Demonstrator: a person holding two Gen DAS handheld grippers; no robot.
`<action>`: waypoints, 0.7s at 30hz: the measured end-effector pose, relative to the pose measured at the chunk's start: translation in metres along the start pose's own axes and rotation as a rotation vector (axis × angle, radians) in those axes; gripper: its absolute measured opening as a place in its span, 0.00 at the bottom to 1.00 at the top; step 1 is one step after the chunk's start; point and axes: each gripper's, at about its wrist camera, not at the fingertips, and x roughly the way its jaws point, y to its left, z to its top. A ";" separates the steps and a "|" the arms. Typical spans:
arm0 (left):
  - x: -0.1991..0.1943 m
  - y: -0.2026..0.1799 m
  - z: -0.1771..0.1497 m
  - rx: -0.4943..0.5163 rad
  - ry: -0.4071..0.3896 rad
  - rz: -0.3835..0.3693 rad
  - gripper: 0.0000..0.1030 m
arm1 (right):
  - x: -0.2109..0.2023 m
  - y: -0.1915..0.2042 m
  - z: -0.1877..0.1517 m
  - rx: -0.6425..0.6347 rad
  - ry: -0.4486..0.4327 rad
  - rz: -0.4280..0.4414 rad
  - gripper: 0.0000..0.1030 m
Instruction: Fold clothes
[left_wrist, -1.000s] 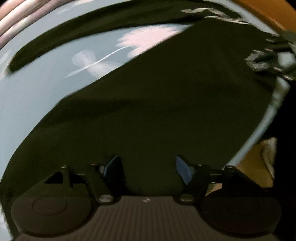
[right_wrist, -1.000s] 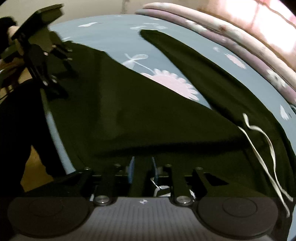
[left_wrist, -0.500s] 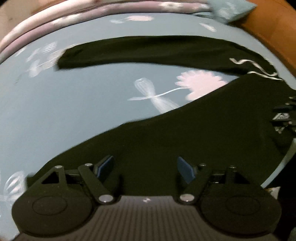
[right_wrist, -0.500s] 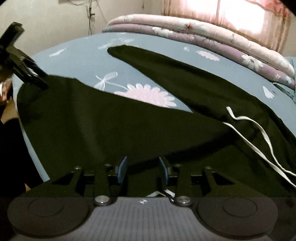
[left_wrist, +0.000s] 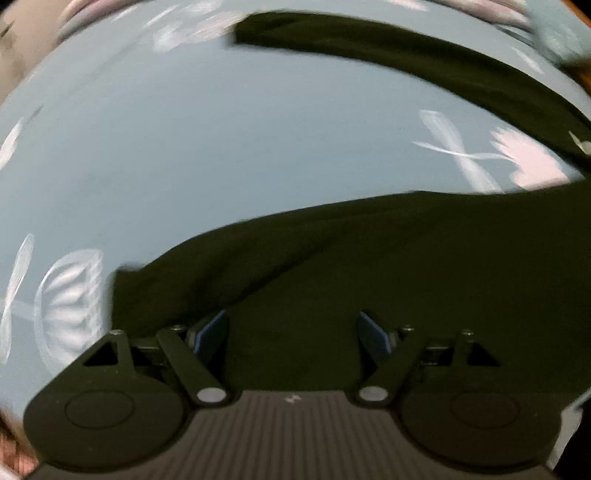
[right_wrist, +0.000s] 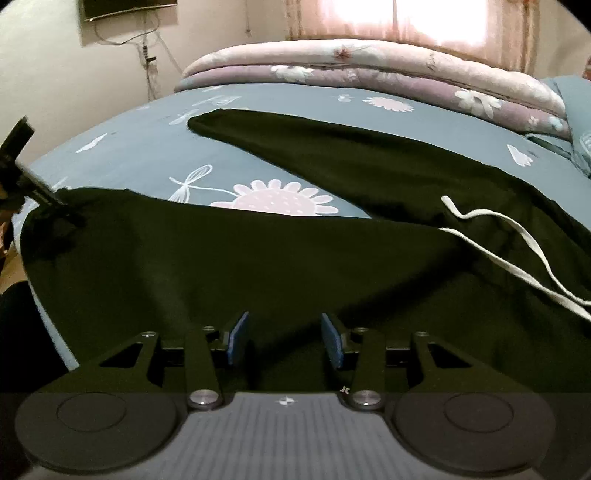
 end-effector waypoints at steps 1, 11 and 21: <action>-0.002 0.009 0.000 -0.036 0.010 0.014 0.74 | 0.000 0.000 0.000 0.010 -0.002 0.001 0.47; -0.015 0.007 -0.002 -0.056 -0.069 -0.041 0.74 | -0.006 0.021 0.005 0.009 -0.038 0.027 0.53; -0.028 -0.003 -0.011 -0.032 -0.090 0.025 0.71 | -0.003 0.012 -0.014 0.003 0.030 -0.036 0.53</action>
